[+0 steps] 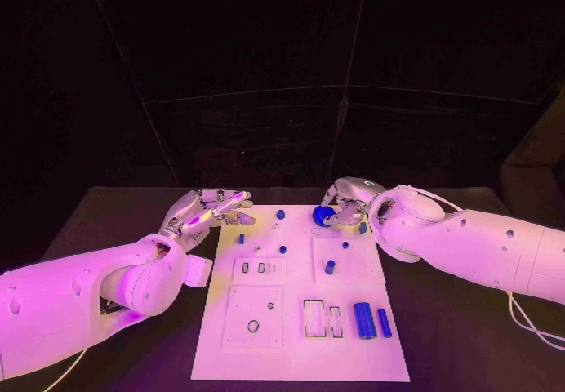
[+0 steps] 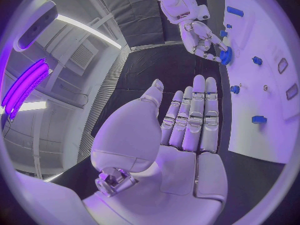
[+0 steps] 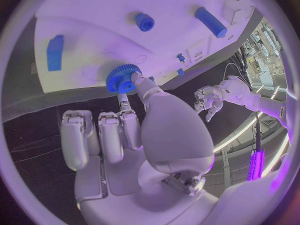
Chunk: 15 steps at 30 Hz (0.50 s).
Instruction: Assemble the parts on the task board
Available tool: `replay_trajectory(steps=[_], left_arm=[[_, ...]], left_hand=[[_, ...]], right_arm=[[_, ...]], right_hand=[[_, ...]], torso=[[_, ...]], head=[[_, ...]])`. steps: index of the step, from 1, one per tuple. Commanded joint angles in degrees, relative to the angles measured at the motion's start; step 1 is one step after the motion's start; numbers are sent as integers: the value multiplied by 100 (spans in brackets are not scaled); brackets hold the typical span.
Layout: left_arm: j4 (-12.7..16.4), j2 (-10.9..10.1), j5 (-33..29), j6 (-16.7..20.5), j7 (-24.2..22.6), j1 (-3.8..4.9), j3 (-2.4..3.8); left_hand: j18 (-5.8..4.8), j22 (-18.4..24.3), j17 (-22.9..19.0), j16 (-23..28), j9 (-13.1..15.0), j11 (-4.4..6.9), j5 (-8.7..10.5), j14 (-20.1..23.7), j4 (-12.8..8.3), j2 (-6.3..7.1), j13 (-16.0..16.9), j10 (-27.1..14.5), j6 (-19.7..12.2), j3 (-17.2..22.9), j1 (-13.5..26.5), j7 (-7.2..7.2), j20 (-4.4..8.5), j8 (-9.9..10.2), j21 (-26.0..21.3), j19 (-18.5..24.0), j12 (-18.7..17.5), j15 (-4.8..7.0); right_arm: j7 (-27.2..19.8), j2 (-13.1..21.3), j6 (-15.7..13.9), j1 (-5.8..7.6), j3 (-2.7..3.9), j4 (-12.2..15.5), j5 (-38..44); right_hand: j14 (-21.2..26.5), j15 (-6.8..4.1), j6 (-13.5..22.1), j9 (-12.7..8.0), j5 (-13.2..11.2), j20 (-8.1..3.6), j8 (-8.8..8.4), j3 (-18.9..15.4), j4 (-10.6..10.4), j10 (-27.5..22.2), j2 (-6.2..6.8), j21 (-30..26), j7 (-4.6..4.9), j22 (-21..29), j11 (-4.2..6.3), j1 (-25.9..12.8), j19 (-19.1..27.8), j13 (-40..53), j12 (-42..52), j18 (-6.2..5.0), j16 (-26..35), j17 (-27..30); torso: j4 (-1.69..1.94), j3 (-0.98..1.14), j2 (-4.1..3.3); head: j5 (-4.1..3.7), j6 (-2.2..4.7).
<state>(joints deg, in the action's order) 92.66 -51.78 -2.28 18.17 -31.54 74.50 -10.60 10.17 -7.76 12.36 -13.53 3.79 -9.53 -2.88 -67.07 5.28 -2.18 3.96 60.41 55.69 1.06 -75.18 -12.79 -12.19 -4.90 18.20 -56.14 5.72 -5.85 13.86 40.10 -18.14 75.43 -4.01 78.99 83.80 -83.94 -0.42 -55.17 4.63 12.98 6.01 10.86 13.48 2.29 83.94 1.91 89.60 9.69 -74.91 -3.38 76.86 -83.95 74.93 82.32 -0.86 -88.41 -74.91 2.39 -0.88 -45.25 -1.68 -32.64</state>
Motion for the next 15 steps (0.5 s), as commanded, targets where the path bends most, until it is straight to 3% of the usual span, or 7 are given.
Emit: replay_trajectory(steps=[1,7,15], left_arm=[[7,1,4,-75,-1,7,4],[-1,5,4,-54,-19,7,4],[-15,6,4,-34,-35,7,4]], left_hand=[[28,8,6,39,1,3,-10,6,-34,-50,1,-2,37,7,0,-19,-18,27,-25,-6,-24,-23],[29,10,12,41,2,7,-10,3,-46,-57,3,7,45,11,-5,-15,-17,26,-26,-8,-23,-21],[30,10,16,41,3,9,-10,0,-49,-61,4,14,51,11,-3,-12,-16,25,-26,-11,-22,-19]], right_arm=[[-41,-25,-404,13,4,188,266],[23,-239,-463,13,4,337,522],[162,-631,-472,1,2,225,805]], right_hand=[[-518,-39,-248,-10,23,-31,-24,27,-6,114,9,30,-172,-1478,31,-51,-581,715,18,78,-21,-1108],[-514,-36,-242,-23,-14,-30,-55,51,-46,106,43,36,-166,-1497,26,-154,-596,702,-1,83,-14,-1092],[-511,-35,-241,-26,-38,-29,-64,62,-56,99,52,37,-167,-1499,26,-178,-597,693,-13,83,-9,-1081]], torso=[[-8,2,-3],[22,-7,-8],[61,-26,-9]], head=[[18,-7],[42,-16],[67,-25]])
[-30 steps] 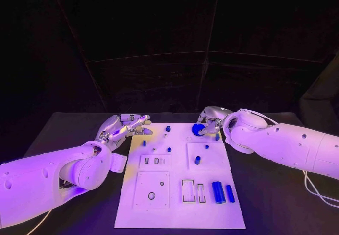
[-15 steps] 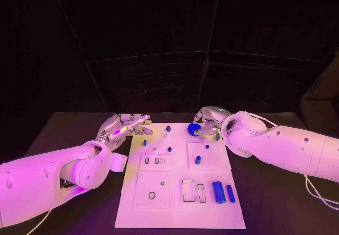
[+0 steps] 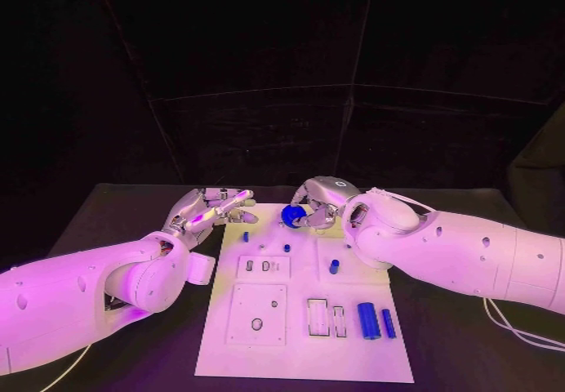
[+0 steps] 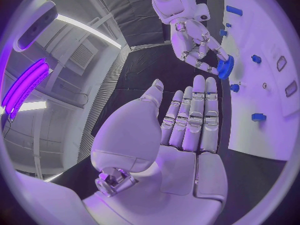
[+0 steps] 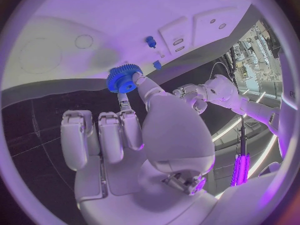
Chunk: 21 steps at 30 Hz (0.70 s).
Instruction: Assemble the parts on the task board
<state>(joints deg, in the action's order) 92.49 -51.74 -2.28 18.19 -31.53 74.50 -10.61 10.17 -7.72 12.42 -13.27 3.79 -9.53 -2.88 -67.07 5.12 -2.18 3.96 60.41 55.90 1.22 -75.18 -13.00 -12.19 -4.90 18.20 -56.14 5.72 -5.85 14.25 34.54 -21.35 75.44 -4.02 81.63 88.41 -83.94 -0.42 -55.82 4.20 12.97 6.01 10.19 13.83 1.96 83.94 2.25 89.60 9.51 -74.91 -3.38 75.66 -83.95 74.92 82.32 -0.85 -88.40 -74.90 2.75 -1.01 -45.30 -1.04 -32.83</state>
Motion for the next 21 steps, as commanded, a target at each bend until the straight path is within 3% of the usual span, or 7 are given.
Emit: replay_trajectory(steps=[1,5,13,21], left_arm=[[2,3,4,-34,-37,7,4],[2,10,4,-28,-43,7,4],[12,16,4,-9,-51,8,4],[27,16,4,10,-56,11,5]], left_hand=[[30,6,10,15,3,9,-10,0,-33,-61,4,14,30,-5,-3,8,-16,24,-26,-11,-22,-19],[30,6,10,15,3,9,-10,0,-33,-61,4,14,30,-5,-3,8,-16,24,-26,-11,-22,-19],[30,7,12,15,3,11,-9,-3,-35,-63,5,19,34,-5,0,10,-16,23,-26,-12,-21,-17],[30,7,13,15,4,11,-9,-4,-34,-64,5,21,36,-6,3,10,-15,23,-26,-13,-21,-17]], right_arm=[[157,-126,-148,-7,2,-62,380],[244,-288,-96,-31,2,-150,448],[329,-563,45,-84,0,-380,516],[367,-671,196,-108,0,-538,486]], right_hand=[[-511,-36,-176,16,-37,-30,3,28,-23,101,18,36,-149,-1497,26,-58,-596,695,-10,82,-10,-1082],[-510,-36,-175,16,-38,-30,2,30,-22,99,19,36,-149,-1496,26,-58,-594,692,-14,82,-8,-1076],[-508,-36,-163,10,-28,-30,-13,46,-17,93,29,36,-147,-1496,25,-61,-595,684,-24,82,-5,-1069],[-506,-33,-150,4,-44,-28,-33,56,-26,86,52,34,-139,-1490,19,-96,-590,676,-36,81,-1,-1060]], torso=[[20,-10,-6],[7,-1,-7],[38,-21,-14],[35,-28,-13]], head=[[8,-2],[20,-4],[15,-2],[60,-39]])
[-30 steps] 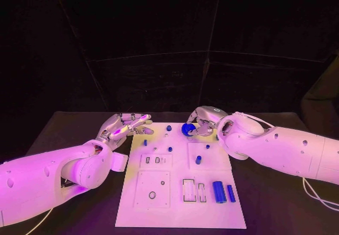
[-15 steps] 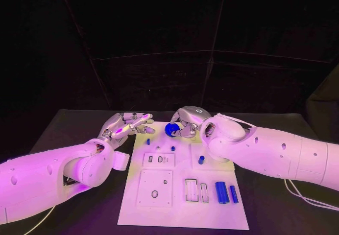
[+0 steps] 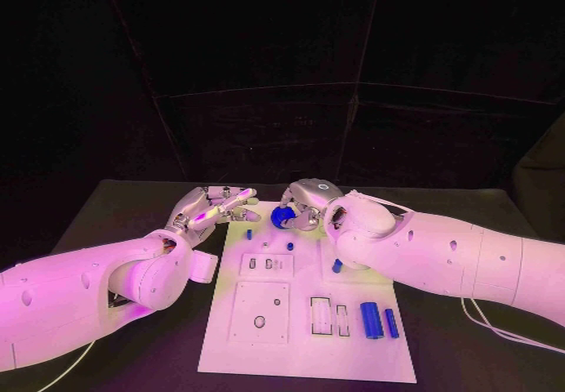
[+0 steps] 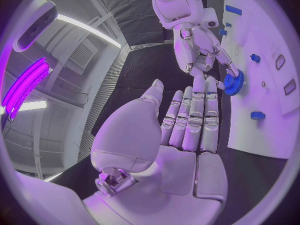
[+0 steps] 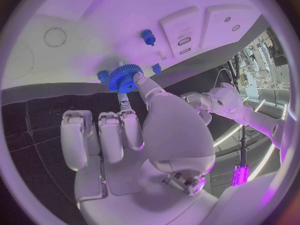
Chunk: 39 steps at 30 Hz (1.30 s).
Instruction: Assemble the parts on the task board
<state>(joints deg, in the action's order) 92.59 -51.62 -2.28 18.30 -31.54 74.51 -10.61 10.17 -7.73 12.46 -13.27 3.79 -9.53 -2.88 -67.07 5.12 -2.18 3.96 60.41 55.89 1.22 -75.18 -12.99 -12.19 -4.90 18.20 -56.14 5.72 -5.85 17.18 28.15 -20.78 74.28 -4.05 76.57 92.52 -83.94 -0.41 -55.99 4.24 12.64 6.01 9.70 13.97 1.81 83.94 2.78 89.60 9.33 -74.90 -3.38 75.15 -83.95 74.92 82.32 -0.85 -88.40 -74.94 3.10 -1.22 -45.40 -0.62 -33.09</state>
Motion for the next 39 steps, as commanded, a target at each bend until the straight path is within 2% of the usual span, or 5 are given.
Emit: replay_trajectory(steps=[1,18,26,30,39], left_arm=[[18,3,5,-2,-56,9,5],[27,-8,5,0,-57,14,6],[22,-5,5,-4,-49,14,6],[23,-6,5,-6,-44,15,6],[32,-17,5,0,-32,16,6]], left_hand=[[30,8,9,15,4,11,-9,-4,-34,-64,5,21,36,-6,3,9,-15,23,-26,-13,-21,-17],[31,9,14,17,3,12,-9,-6,-37,-67,5,26,40,-8,11,10,-14,24,-26,-16,-22,-16],[31,9,14,17,3,12,-9,-6,-37,-67,5,26,40,-8,11,10,-14,24,-26,-16,-22,-16],[31,9,14,17,3,12,-9,-6,-37,-67,5,26,40,-8,11,10,-14,24,-26,-16,-22,-16],[31,9,14,17,3,12,-9,-6,-37,-67,5,26,40,-8,11,10,-14,24,-26,-16,-22,-16]], right_arm=[[76,-40,156,7,3,-43,73],[171,-136,350,-28,3,-163,128],[160,-178,354,-41,3,-199,132],[199,-183,356,-46,3,-216,132],[198,-155,337,-49,3,-210,66]], right_hand=[[-506,-33,-132,0,-12,-28,15,41,-11,86,0,34,-120,-1490,19,-45,-590,676,-36,81,-1,-1057],[-502,6,41,-37,-168,0,-131,86,-13,-7,95,26,-59,-1467,-31,-124,-573,556,-178,75,9,-1041],[-498,79,355,-46,-698,70,-349,-84,-120,-86,238,15,19,-1433,-113,-315,-546,454,-303,67,19,-1023],[-495,156,802,-61,-930,136,-608,-380,-345,-152,343,3,124,-1401,-207,-434,-521,374,-397,59,25,-1014],[-490,183,609,-9,-289,183,-574,-669,-878,-172,236,-8,129,-1370,-222,-614,-498,377,-406,51,35,-998]], torso=[[0,3,-1],[-5,12,0],[-2,7,2],[-3,5,3],[-7,11,2]], head=[[28,-25],[27,-52],[15,-49],[9,-39],[7,-20]])
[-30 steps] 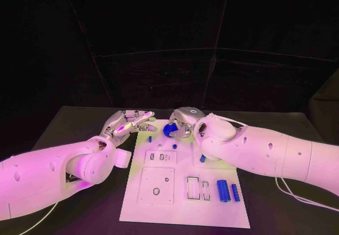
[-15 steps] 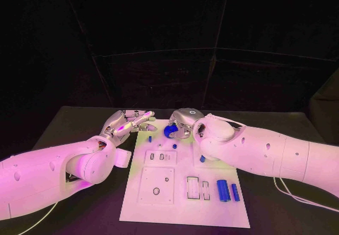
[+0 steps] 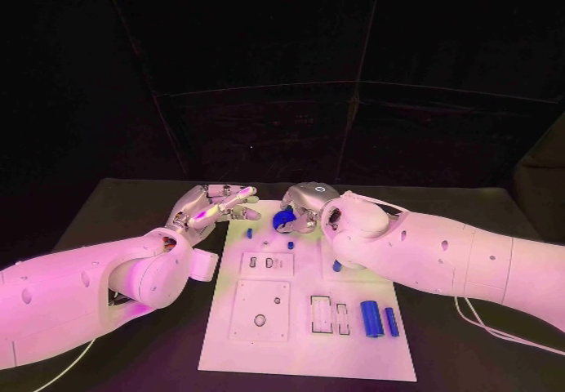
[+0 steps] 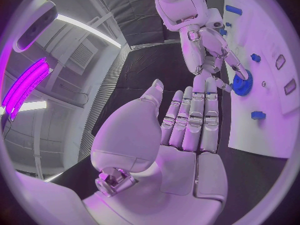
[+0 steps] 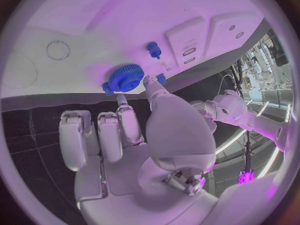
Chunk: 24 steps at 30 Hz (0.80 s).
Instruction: Assemble the parts on the task board
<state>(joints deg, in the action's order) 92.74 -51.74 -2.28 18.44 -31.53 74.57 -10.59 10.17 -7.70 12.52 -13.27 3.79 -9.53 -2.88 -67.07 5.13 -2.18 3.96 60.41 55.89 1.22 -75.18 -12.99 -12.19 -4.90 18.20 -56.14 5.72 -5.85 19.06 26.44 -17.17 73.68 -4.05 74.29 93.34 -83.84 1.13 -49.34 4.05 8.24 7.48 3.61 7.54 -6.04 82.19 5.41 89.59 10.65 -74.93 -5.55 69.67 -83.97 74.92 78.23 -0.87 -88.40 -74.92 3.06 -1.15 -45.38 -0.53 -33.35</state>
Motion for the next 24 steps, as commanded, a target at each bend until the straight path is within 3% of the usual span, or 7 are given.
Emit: replay_trajectory(steps=[1,8,12,19,24], left_arm=[[17,-7,5,-12,-31,10,4],[14,-22,5,-10,-29,11,4],[5,-33,5,-5,-29,12,4],[-2,-16,5,-12,-28,14,4],[-9,-12,5,-12,-22,14,4]], left_hand=[[31,6,8,17,3,12,-9,-6,-37,-66,5,26,40,-8,11,9,-14,24,-26,-16,-22,-16],[31,7,12,19,3,12,-9,-7,-42,-67,5,27,41,-9,14,9,-14,26,-27,-17,-24,-15],[31,7,12,19,3,12,-9,-7,-42,-67,5,27,41,-9,14,9,-14,26,-27,-17,-24,-15],[31,7,12,19,3,12,-9,-7,-42,-67,5,27,41,-9,14,9,-14,26,-27,-17,-24,-15],[31,7,12,19,3,12,-9,-7,-42,-67,5,27,41,-9,14,9,-14,26,-27,-17,-24,-15]], right_arm=[[-5,34,-96,11,2,30,-28],[-297,276,-506,10,1,187,-282],[-423,371,-409,10,0,231,-481],[-463,355,-226,11,0,233,-612],[-462,316,-82,11,0,200,-648]], right_hand=[[-501,25,-80,15,216,34,43,-32,-120,14,-42,-5,-10,-1373,-1,-69,-500,392,18,54,33,-1004],[-515,-3,-225,35,487,11,83,-34,-155,127,-111,21,-51,-1449,35,25,-559,540,174,73,11,-1060],[-516,-6,-238,36,484,8,86,-38,-155,136,-113,22,-55,-1454,38,29,-562,552,186,74,10,-1064],[-516,-8,-204,22,444,2,52,-71,-183,135,-111,20,-46,-1447,35,5,-557,551,183,72,9,-1066],[-516,-8,-202,21,429,2,48,-71,-183,136,-116,19,-46,-1445,34,11,-556,554,185,72,10,-1065]], torso=[[-3,2,0],[-16,11,7],[-22,9,4],[22,-1,0],[0,-2,-6]], head=[[-1,10],[9,29],[0,35],[-26,48],[-7,19]])
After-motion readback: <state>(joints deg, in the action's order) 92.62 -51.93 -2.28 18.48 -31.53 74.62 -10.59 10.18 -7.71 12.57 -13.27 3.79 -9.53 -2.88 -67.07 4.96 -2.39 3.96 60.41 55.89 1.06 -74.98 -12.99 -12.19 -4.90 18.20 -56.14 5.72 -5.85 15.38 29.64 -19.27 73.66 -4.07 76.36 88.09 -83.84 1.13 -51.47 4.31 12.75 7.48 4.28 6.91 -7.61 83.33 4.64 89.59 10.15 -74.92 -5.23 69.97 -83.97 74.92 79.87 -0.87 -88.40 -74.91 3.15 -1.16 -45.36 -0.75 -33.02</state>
